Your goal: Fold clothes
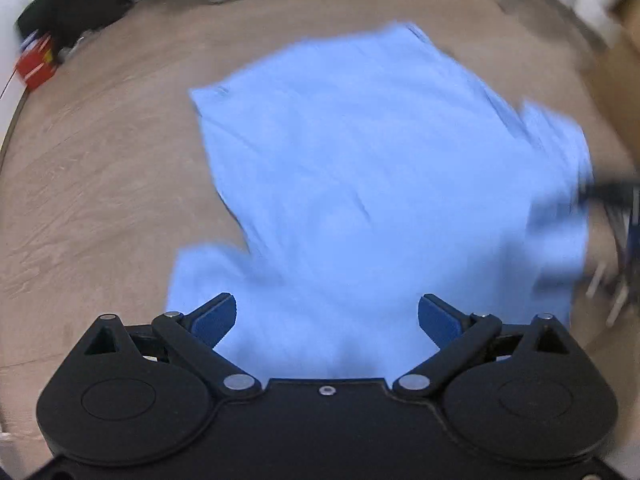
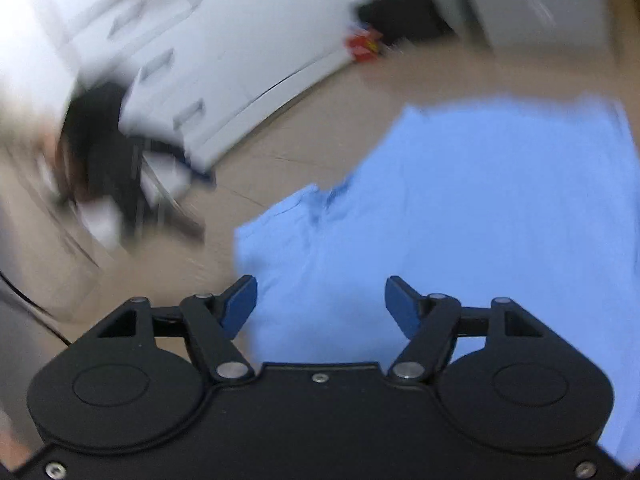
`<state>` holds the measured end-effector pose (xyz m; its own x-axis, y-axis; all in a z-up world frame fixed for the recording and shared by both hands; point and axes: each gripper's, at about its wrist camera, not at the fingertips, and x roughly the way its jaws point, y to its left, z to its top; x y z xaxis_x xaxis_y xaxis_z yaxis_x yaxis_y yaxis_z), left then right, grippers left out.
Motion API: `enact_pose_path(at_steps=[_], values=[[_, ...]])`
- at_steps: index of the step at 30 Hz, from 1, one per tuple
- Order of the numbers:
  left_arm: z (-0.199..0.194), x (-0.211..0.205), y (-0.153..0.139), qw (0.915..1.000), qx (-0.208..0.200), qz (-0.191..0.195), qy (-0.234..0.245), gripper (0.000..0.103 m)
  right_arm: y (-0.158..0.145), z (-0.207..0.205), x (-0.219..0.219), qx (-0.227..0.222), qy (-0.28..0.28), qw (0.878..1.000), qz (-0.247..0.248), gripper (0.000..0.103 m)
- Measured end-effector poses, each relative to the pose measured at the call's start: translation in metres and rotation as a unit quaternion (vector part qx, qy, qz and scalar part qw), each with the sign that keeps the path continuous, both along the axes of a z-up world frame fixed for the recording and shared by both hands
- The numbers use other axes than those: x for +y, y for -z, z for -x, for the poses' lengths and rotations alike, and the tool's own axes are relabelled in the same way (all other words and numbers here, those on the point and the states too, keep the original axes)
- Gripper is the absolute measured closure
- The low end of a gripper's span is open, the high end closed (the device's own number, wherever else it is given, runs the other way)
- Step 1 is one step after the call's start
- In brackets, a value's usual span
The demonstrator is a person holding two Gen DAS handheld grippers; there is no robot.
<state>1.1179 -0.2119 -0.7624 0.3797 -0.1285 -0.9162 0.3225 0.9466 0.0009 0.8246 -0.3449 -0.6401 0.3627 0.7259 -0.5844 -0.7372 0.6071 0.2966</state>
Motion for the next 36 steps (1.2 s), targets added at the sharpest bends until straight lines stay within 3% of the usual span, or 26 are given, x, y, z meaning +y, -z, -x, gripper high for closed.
enact_pose_path(at_steps=[1,4,6,8,9,12,14,17,18,20,21,22,24,26,28,31,33,36], values=[[-0.026,0.009,0.011,0.9998,-0.013,-0.002,-0.012,0.005,0.001,-0.004,0.023,-0.030,-0.008,0.999,0.023,0.063],[-0.088,0.034,0.046,0.9985,-0.028,0.011,-0.045,0.010,0.021,-0.020,0.093,-0.053,-0.016,0.997,0.058,0.088],[-0.143,0.063,0.081,0.9954,-0.026,0.063,-0.067,0.025,0.032,-0.030,0.127,-0.065,-0.019,0.994,0.091,0.088],[-0.175,0.079,0.099,0.9905,-0.021,0.112,-0.077,0.027,0.037,-0.037,0.148,-0.072,-0.023,0.991,0.115,0.086],[-0.202,0.094,0.118,0.9836,-0.005,0.162,-0.079,0.027,0.038,-0.044,0.159,-0.073,-0.029,0.988,0.131,0.086],[-0.253,0.111,0.161,0.9739,0.029,0.214,-0.069,0.033,0.039,-0.057,0.181,-0.078,-0.042,0.982,0.169,0.083],[-0.272,0.118,0.176,0.9676,0.031,0.244,-0.057,0.037,0.044,-0.070,0.199,-0.068,-0.028,0.975,0.207,0.078],[-0.298,0.129,0.192,0.9454,0.074,0.317,-0.015,0.039,0.055,-0.096,0.215,-0.018,0.002,0.973,0.230,0.078],[-0.305,0.131,0.197,0.9382,0.085,0.336,0.000,0.044,0.058,-0.105,0.221,0.001,0.016,0.973,0.231,0.078],[-0.321,0.131,0.208,0.9377,0.086,0.335,0.030,0.062,0.068,-0.123,0.237,0.043,0.087,0.970,0.225,0.078],[-0.325,0.130,0.211,0.9397,0.083,0.330,0.036,0.085,0.073,-0.125,0.242,0.060,0.104,0.967,0.223,0.078],[-0.326,0.129,0.212,0.9411,0.079,0.326,0.041,0.092,0.077,-0.127,0.247,0.077,0.120,0.965,0.222,0.078],[-0.329,0.126,0.218,0.9427,0.061,0.324,0.049,0.096,0.083,-0.125,0.253,0.075,0.142,0.962,0.223,0.078],[-0.332,0.128,0.218,0.9429,0.040,0.329,0.037,0.098,0.093,-0.123,0.263,0.057,0.179,0.956,0.226,0.087],[-0.337,0.125,0.217,0.9429,0.019,0.332,0.016,0.099,0.100,-0.122,0.267,0.041,0.205,0.951,0.229,0.089],[-0.342,0.126,0.208,0.9440,0.012,0.330,0.006,0.098,0.105,-0.129,0.274,0.015,0.233,0.949,0.212,0.088],[-0.345,0.121,0.200,0.9500,0.007,0.312,0.009,0.097,0.104,-0.127,0.275,0.000,0.244,0.946,0.215,0.078],[-0.332,0.128,0.173,0.9451,-0.002,0.325,0.036,0.096,0.093,-0.109,0.270,-0.042,0.243,0.947,0.207,0.077]])
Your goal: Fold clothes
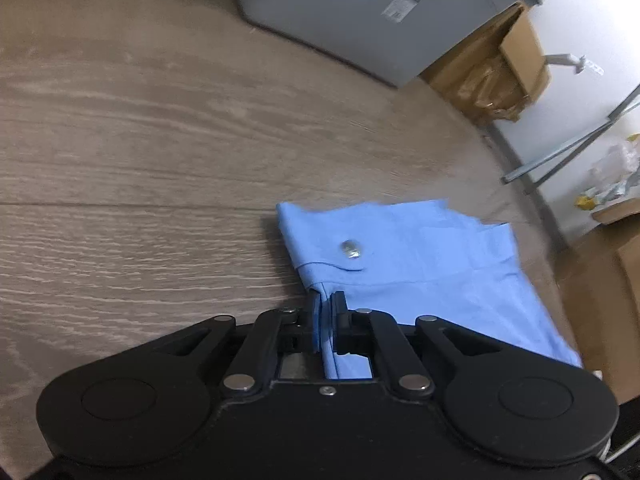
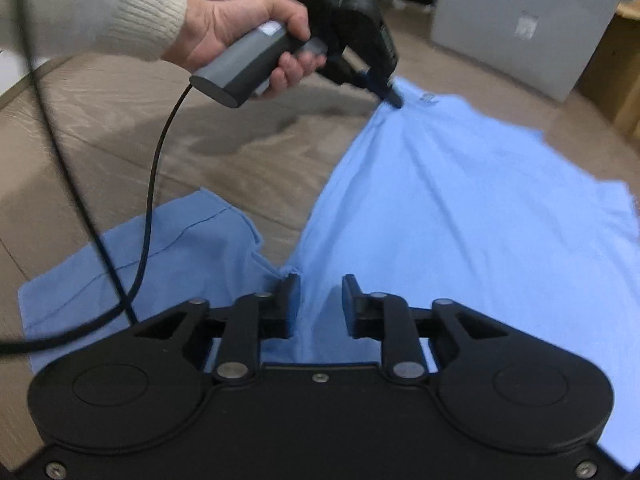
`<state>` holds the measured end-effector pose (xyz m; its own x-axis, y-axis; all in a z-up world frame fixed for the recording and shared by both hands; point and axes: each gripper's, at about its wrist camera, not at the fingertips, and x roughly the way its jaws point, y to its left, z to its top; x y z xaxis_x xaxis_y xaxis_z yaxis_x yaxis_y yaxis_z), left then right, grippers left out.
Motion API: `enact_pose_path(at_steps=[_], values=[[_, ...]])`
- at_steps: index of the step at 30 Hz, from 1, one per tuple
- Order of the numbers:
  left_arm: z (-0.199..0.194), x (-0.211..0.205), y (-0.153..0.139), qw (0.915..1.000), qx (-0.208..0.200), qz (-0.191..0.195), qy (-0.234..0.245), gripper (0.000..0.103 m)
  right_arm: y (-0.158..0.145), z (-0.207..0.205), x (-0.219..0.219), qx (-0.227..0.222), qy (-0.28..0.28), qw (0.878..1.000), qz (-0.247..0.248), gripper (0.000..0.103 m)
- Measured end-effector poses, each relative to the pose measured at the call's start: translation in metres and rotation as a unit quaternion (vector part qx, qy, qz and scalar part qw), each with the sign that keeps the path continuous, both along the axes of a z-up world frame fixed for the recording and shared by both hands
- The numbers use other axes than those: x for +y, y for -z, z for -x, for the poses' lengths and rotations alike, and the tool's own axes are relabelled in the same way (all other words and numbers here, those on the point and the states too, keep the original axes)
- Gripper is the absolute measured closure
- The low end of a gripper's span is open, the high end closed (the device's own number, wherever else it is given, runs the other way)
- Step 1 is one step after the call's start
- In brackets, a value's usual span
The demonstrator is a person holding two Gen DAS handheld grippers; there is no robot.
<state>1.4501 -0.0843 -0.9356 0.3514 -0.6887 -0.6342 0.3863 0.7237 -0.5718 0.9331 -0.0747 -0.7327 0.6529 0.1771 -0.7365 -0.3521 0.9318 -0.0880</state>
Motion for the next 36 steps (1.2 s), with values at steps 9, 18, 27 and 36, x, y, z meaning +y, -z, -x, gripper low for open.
enact_pose_path(at_steps=[9,18,27,36], values=[[0.145,-0.021,-0.032,0.8895,-0.030,-0.164,0.425,0.091,-0.010,0.059,-0.024,0.006,-0.155,0.987,-0.042,0.074],[0.140,0.000,-0.012,0.9035,0.010,-0.127,0.409,0.091,0.007,-0.056,-0.089,0.049,-0.136,0.984,-0.101,0.074],[0.153,0.019,-0.042,0.9035,-0.063,-0.177,0.385,0.091,0.031,-0.098,-0.066,0.072,-0.129,0.983,-0.109,0.074],[0.151,0.007,-0.041,0.8319,-0.108,-0.235,0.491,0.069,0.027,-0.103,-0.065,0.079,-0.134,0.983,-0.102,0.074]])
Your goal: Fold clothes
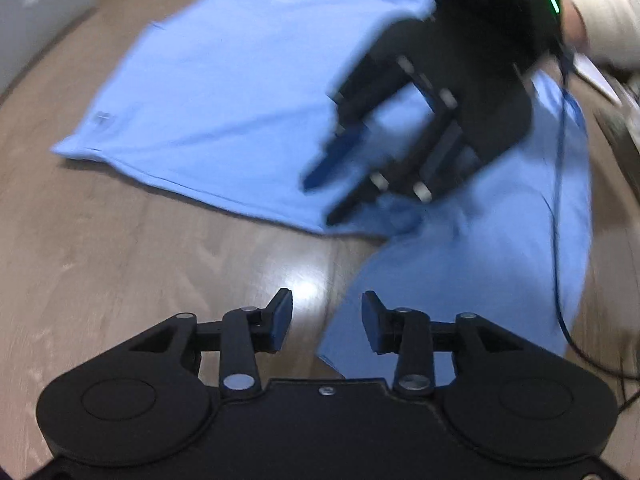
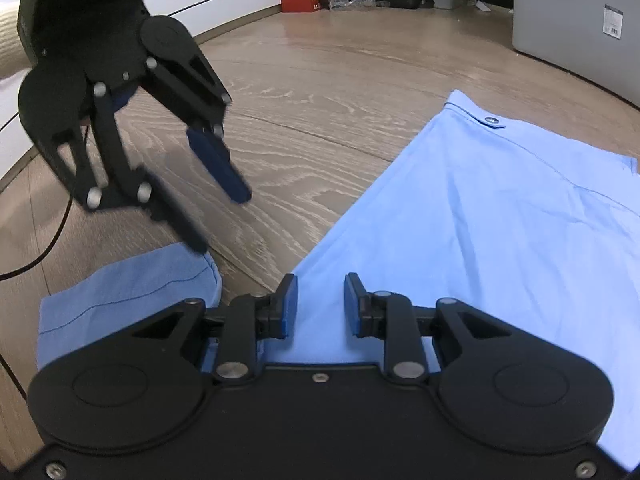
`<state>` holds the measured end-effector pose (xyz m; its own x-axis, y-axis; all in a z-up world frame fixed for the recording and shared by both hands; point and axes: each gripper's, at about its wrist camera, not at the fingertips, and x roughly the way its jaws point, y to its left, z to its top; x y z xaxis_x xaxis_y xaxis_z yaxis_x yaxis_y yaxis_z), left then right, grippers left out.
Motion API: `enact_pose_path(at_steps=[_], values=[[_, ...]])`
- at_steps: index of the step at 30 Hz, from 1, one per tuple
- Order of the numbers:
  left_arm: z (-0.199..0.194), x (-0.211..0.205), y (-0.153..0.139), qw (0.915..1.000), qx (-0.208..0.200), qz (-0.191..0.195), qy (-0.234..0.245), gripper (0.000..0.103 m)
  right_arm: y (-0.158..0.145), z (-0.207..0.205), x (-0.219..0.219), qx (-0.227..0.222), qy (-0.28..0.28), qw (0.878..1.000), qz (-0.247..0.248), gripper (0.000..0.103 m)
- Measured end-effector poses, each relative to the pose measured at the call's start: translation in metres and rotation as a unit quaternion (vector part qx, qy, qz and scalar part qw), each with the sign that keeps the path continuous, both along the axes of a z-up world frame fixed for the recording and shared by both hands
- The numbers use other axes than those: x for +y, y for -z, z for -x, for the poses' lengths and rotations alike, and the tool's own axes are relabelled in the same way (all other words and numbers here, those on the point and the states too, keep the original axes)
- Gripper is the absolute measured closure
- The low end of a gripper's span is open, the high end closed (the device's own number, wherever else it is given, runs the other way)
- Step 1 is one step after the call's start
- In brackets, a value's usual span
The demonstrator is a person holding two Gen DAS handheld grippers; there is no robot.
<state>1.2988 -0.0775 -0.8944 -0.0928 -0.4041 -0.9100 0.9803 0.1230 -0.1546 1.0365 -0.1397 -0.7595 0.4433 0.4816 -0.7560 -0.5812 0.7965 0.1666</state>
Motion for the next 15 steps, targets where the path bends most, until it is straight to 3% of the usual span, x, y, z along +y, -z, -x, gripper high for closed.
enact_pose_path(at_steps=[1,2,7,10,15], values=[[-0.001,0.001,0.001,1.0000,0.008,0.003,-0.003,0.088,0.000,-0.002,0.001,0.003,-0.002,1.000,0.003,0.074],[-0.003,0.001,0.001,0.9999,0.015,0.006,-0.006,0.095,-0.001,-0.004,0.002,0.006,-0.005,1.000,0.005,0.074],[0.008,0.019,0.001,0.9991,0.021,0.008,-0.037,0.097,-0.001,-0.005,0.008,-0.001,-0.007,1.000,0.024,0.075],[0.024,0.047,0.001,0.9954,0.027,0.023,-0.089,0.098,0.000,-0.004,0.010,-0.010,0.000,0.999,0.031,0.076],[0.029,0.063,0.003,0.9893,0.029,0.040,-0.137,0.098,0.004,-0.006,0.008,-0.026,0.024,0.999,0.024,0.076]])
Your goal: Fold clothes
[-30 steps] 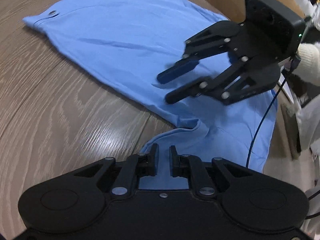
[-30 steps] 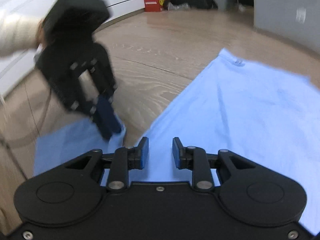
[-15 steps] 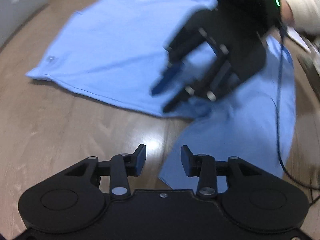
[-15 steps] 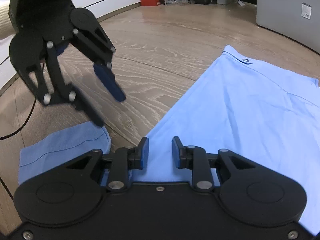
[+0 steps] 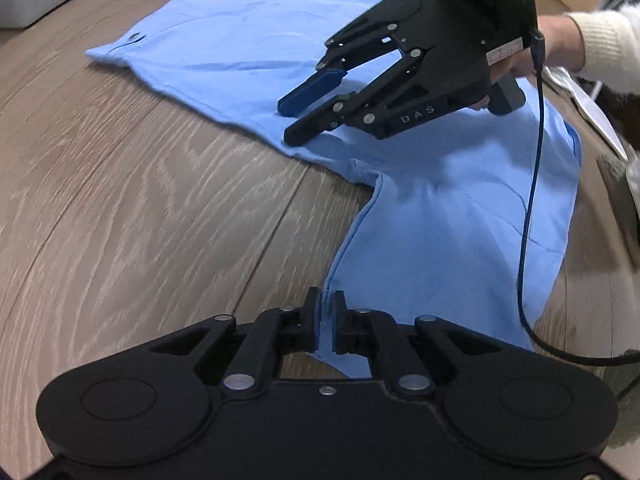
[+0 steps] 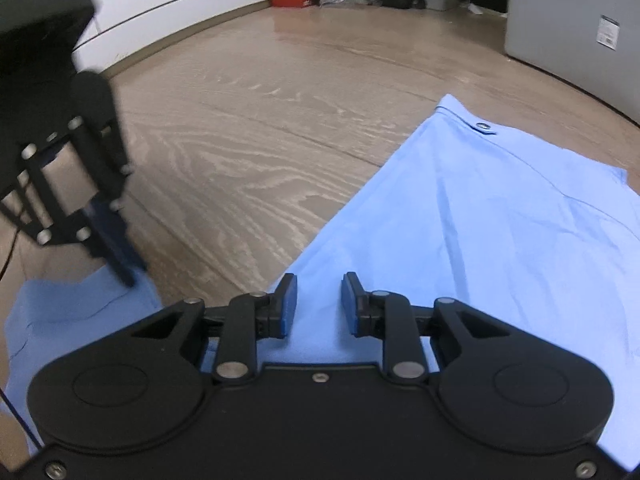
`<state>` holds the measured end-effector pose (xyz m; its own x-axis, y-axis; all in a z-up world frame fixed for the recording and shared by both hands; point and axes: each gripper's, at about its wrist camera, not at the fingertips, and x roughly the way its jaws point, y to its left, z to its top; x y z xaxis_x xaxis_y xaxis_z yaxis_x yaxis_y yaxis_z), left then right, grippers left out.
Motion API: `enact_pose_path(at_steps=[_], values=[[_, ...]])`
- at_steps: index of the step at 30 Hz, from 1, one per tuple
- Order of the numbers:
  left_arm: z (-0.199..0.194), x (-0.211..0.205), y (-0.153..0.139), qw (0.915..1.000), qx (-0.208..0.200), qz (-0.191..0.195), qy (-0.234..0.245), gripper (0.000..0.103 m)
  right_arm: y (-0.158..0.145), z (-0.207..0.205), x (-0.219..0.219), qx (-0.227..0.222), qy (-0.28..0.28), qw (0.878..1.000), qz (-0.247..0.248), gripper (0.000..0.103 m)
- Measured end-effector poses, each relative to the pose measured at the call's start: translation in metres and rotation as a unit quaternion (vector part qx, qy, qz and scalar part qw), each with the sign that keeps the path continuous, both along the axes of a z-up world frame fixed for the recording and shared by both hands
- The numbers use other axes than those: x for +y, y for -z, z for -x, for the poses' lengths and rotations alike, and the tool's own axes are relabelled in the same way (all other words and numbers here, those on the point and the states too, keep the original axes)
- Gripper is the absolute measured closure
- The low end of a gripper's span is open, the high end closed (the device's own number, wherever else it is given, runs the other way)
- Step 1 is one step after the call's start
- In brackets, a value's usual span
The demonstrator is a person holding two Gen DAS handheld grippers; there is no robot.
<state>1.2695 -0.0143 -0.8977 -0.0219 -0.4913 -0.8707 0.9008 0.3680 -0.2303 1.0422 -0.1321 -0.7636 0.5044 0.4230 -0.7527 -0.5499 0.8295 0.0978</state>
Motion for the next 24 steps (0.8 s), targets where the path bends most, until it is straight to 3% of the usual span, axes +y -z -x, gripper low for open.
enact_pose_path(at_steps=[7,9,13,15,20,22,24], values=[[0.017,-0.005,0.007,0.9989,-0.040,-0.001,-0.026,0.097,-0.009,-0.001,-0.004,-0.005,0.009,1.000,0.005,0.074],[0.015,-0.006,0.005,0.9980,-0.055,-0.004,-0.030,0.097,-0.024,0.019,-0.015,-0.022,-0.032,0.999,-0.035,0.073],[0.013,-0.013,0.002,0.9965,-0.078,-0.019,-0.027,0.097,-0.028,0.090,-0.016,-0.033,-0.128,0.991,0.020,0.073],[0.013,-0.020,-0.001,0.9922,-0.117,-0.033,-0.024,0.094,-0.028,0.122,-0.012,-0.051,-0.166,0.984,0.038,0.073],[0.013,-0.046,-0.007,0.9759,-0.207,-0.065,-0.019,0.093,-0.008,0.174,0.014,-0.035,-0.268,0.962,0.038,0.073],[0.016,-0.048,-0.018,0.9670,-0.239,-0.077,-0.041,0.092,-0.004,0.186,0.018,-0.068,-0.283,0.956,0.043,0.070],[0.021,-0.040,-0.042,0.9569,-0.260,-0.088,-0.093,0.092,-0.007,0.191,0.018,-0.091,-0.289,0.952,0.042,0.069]])
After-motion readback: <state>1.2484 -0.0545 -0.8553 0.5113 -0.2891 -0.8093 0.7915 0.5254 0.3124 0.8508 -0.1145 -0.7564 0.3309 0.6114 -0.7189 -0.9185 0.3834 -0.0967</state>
